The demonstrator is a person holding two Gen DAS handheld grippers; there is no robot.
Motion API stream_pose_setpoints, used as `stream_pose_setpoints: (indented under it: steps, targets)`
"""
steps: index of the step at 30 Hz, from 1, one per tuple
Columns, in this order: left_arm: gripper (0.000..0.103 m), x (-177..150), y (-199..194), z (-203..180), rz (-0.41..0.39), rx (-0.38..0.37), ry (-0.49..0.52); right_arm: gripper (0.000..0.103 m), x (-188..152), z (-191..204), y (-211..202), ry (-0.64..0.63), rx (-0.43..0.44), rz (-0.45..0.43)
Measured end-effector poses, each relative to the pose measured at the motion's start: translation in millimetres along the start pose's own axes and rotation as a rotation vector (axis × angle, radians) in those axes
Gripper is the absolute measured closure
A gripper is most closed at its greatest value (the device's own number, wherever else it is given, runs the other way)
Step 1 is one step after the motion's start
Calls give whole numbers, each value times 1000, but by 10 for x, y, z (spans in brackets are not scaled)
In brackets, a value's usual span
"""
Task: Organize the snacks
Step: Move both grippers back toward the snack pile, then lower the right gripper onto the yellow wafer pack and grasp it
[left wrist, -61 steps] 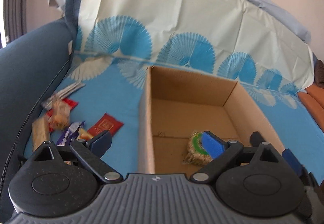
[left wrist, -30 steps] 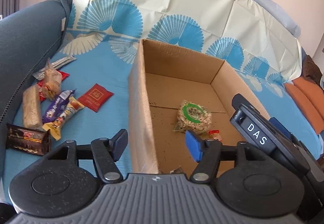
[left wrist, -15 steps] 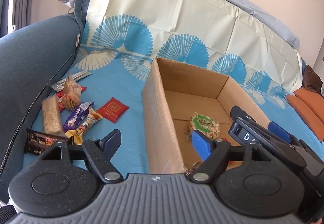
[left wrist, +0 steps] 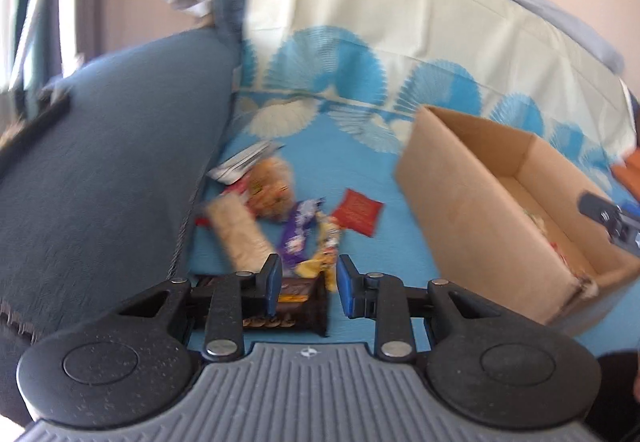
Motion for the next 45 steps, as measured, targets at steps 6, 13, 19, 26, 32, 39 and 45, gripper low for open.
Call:
stream_pose_setpoints:
  steps: [6, 13, 19, 26, 32, 39, 45]
  targets:
    - [65, 54, -47, 217, -26, 28, -140, 18, -12, 167, -36, -67, 35, -21]
    - [57, -62, 176, 241, 97, 30, -161, 48, 3, 431, -143, -127, 151, -64]
    - [49, -108, 238, 323, 125, 21, -209, 62, -71, 756, -258, -205, 264, -80]
    - [48, -61, 183, 383, 71, 16, -240, 66, -208, 1143, -388, -300, 373, -84]
    - [48, 14, 65, 370, -8, -21, -243, 66, -293, 1340, -449, -321, 427, -60]
    - [47, 70, -35, 354, -67, -74, -274, 65, -372, 1494, -364, -258, 470, 25]
    - [43, 81, -3, 341, -59, -69, -264, 60, -491, 1673, -176, -188, 484, 97]
Point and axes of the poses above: each gripper's, at about its wrist camera, not at the fingertips, and y roughly the way its jaws point, z to its left, x to its top, the point moved 10 cm from there along y, roughly the way its jaws point, and after that the axes turned 8 degrees about -x, right-handed, at the moved point
